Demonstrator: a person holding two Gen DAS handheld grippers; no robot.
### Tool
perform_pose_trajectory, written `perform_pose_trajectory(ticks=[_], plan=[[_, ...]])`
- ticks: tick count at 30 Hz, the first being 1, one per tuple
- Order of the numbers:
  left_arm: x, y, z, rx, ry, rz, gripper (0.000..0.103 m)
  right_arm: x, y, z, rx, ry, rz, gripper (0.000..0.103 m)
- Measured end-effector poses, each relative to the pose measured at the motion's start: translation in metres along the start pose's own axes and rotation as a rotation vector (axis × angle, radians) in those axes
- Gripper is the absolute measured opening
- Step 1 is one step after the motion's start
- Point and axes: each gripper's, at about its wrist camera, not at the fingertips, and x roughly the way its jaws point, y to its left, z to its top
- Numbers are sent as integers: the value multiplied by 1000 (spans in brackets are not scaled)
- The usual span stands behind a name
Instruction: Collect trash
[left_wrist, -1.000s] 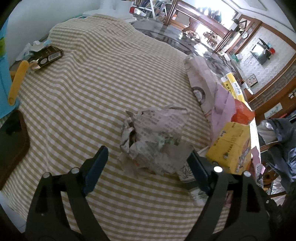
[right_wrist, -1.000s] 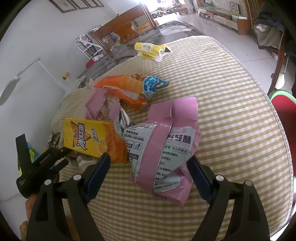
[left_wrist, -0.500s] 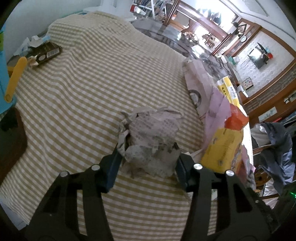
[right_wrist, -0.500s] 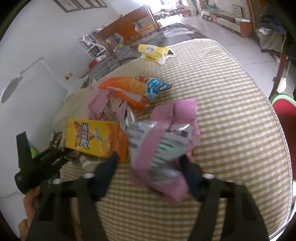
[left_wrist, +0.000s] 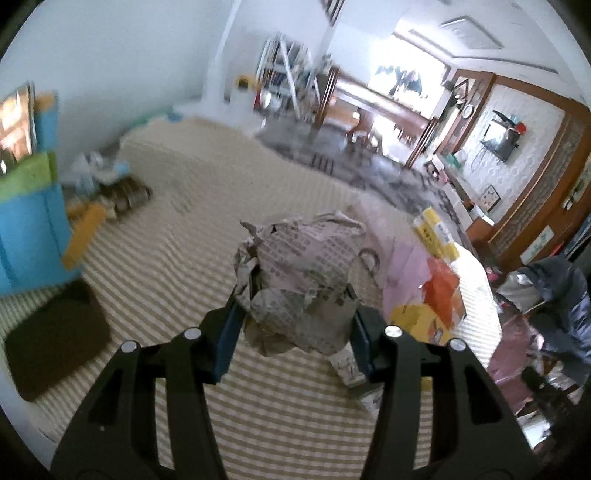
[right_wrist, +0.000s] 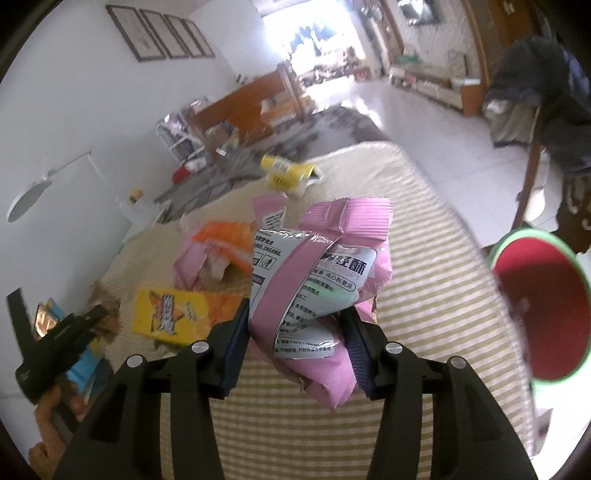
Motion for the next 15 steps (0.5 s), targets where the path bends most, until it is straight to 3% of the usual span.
perform_pose_trajectory(ticks=[3, 8, 15], plan=[[-14, -13, 0, 46, -40, 3, 50, -7, -4, 3, -10, -28, -17, 47], [-33, -50, -14, 110, -58, -63, 50, -9, -6, 4, -32, -39, -24, 47], [-42, -89, -26, 167, -38, -146, 50, -13, -11, 4, -19, -42, -8, 48]])
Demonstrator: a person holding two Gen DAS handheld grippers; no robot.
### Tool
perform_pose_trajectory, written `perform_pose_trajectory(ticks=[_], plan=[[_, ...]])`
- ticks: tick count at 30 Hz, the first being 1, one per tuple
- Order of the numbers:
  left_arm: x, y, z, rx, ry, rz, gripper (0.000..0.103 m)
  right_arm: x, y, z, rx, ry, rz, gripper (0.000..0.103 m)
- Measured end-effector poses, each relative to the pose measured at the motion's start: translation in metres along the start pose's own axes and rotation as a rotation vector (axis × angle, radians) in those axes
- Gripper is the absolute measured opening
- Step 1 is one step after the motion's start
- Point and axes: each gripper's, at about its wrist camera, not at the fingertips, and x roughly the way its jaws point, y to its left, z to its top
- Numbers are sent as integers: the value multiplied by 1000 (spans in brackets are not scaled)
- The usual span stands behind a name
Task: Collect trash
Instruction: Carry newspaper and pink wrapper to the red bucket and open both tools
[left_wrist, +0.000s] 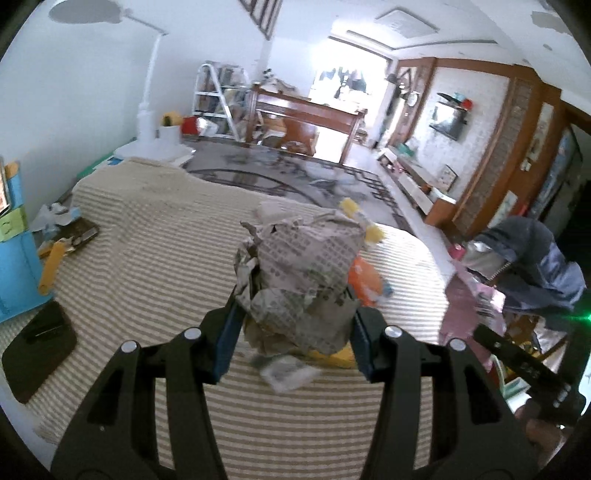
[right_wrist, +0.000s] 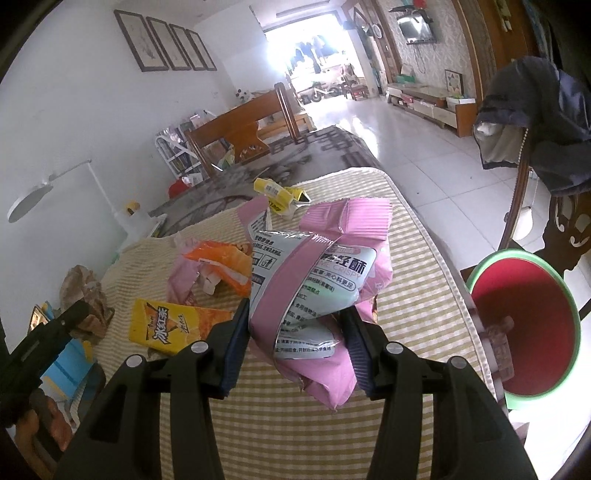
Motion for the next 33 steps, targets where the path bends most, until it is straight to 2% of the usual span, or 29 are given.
perform_pose_trajectory(ticks=[19, 27, 33], plan=[[7, -59, -18, 92, 89, -111, 50, -18, -12, 3, 49, -37, 40, 48], [9, -78, -25, 114, 119, -142, 50, -34, -22, 6, 75, -77, 50, 48], [14, -100, -28, 142, 151, -194, 50, -52, -39, 11, 121, -107, 58, 48]])
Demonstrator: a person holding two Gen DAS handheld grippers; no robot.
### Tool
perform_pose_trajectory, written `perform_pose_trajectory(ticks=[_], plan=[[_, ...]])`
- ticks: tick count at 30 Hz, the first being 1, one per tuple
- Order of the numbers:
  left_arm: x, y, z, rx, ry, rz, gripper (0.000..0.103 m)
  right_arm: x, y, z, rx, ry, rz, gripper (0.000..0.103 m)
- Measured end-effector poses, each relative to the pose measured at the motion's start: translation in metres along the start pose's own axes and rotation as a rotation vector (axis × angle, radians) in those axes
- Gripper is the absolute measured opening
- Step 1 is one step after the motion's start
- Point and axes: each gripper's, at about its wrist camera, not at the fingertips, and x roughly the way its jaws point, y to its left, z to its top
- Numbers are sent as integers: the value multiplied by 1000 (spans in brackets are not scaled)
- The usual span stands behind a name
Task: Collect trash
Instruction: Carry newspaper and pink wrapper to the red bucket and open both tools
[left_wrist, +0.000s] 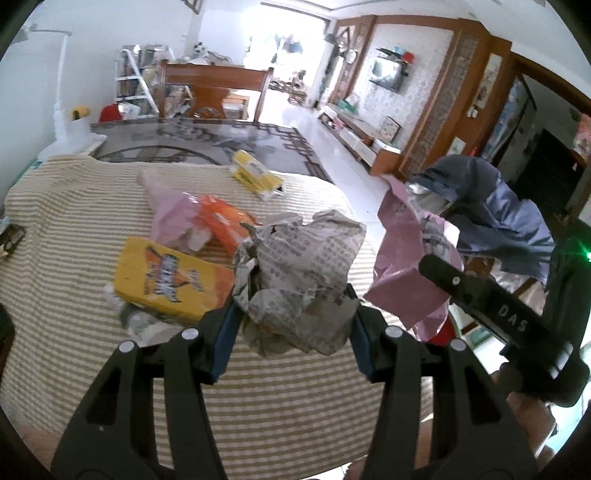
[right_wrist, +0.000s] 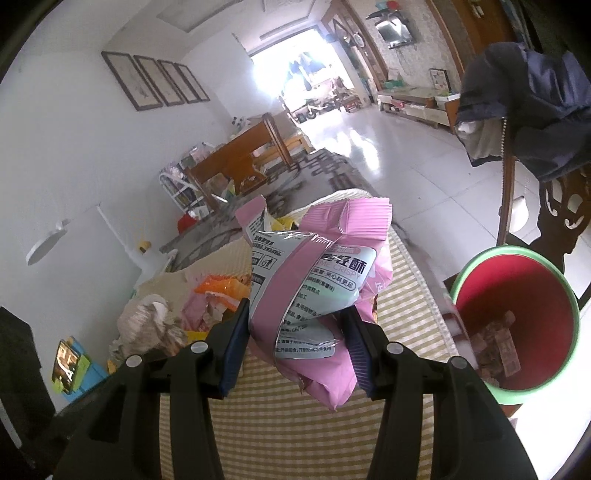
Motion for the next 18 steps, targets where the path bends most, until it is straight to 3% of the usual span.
perform_pose_trajectory(ticks=[4, 7, 10, 14, 18], plan=[[9, -16, 0, 13, 20, -36, 50, -32, -15, 11, 42, -72, 3, 48], [19, -30, 2, 15, 43, -78, 50, -54, -34, 17, 55, -116, -61, 48], [28, -45, 7, 18, 51, -120, 50, -65, -59, 19, 100, -126, -112, 48], [48, -71, 14, 38, 95, -202, 50, -75, -89, 20, 189, -132, -107, 48], [75, -104, 17, 66, 155, -279, 50, -81, -111, 17, 193, -141, -207, 48]])
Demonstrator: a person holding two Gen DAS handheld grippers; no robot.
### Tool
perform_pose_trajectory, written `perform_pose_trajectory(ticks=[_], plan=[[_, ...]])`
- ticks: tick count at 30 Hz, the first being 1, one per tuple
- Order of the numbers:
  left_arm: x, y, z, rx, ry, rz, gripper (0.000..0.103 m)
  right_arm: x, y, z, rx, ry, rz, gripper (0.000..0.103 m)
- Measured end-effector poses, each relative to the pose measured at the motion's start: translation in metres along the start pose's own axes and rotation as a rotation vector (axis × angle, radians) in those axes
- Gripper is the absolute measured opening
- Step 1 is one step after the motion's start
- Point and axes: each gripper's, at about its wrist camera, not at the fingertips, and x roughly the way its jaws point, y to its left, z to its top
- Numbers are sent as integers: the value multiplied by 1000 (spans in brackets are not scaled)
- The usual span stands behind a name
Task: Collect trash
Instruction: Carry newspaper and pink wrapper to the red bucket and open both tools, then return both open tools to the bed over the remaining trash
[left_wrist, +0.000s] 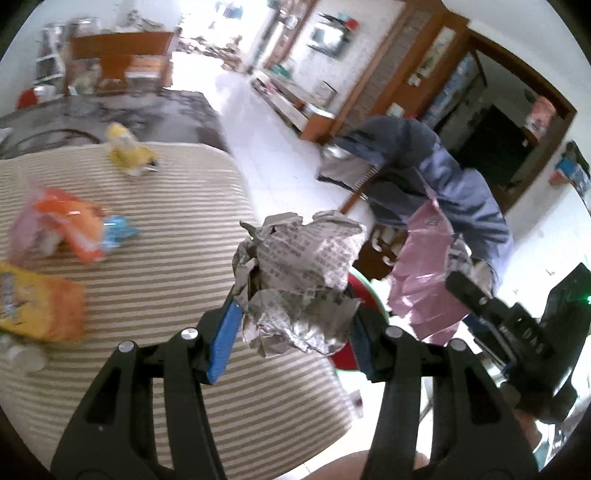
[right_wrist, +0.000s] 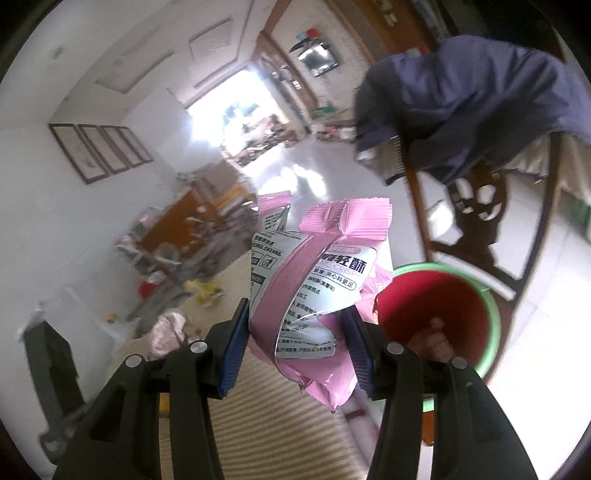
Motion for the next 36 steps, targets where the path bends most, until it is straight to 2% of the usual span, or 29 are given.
perform_pose_trajectory(ticks=[5, 9, 22, 23, 24, 26, 27, 32, 36], plan=[[39, -34, -5, 118, 53, -51, 51, 6, -32, -4, 83, 31, -26, 48], [59, -45, -8, 126, 93, -95, 51, 6, -46, -5, 113, 38, -53, 50], [79, -62, -8, 201, 105, -70, 51, 12, -58, -12, 132, 66, -85, 50], [79, -61, -8, 199, 102, -68, 54, 13, -58, -12, 134, 67, -85, 50], [80, -62, -7, 197, 99, -65, 61, 13, -58, -12, 136, 67, -85, 51], [80, -59, -7, 184, 93, -69, 73, 14, -60, -11, 139, 67, -89, 66], [80, -58, -7, 179, 92, -74, 74, 13, -59, -12, 140, 64, -91, 69], [78, -58, -6, 175, 90, -78, 74, 14, -56, -12, 126, 60, -97, 69], [73, -60, -8, 191, 84, -81, 80, 13, -52, -11, 105, 55, -115, 69]])
